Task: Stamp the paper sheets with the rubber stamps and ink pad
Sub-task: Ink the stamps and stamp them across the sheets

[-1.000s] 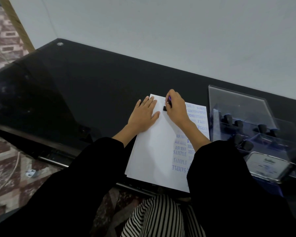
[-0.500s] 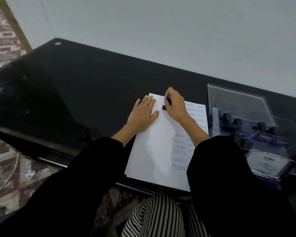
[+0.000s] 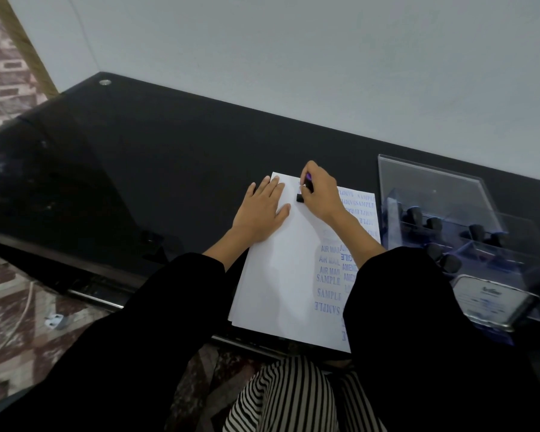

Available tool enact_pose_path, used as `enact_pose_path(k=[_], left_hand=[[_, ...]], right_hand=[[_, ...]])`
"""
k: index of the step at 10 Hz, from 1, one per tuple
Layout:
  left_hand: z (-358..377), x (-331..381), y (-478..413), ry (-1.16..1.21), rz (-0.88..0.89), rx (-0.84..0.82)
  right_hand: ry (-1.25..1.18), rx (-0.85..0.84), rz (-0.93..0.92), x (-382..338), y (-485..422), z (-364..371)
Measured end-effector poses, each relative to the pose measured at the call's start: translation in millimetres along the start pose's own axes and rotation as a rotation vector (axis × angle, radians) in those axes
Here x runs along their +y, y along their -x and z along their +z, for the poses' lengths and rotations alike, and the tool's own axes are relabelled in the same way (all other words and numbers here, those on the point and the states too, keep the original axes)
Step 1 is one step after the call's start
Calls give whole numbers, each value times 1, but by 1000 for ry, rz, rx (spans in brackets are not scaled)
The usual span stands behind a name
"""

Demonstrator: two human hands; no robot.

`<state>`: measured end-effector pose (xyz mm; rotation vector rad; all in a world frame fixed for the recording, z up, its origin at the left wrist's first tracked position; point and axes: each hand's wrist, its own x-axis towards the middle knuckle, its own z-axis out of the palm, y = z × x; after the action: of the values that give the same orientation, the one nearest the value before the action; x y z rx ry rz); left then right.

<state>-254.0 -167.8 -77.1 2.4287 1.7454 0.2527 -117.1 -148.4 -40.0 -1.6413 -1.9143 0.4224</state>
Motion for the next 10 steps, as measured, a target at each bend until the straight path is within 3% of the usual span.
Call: enact_pose_path(k=[4, 5, 6, 8, 10], left_hand=[[-2, 0, 1, 7, 2, 1], [-1, -1, 1, 33, 1, 13], [0, -3, 0, 65, 3, 33], [2, -4, 0, 140, -3, 78], [-9, 3, 0, 103, -13, 21]], right_hand=[[-68, -103, 74, -5, -1, -14], [-172, 85, 146, -2, -1, -34], [-211, 155, 179, 0, 4, -58], [-244, 120, 215, 11, 23, -91], [-262, 69, 274, 20, 57, -123]])
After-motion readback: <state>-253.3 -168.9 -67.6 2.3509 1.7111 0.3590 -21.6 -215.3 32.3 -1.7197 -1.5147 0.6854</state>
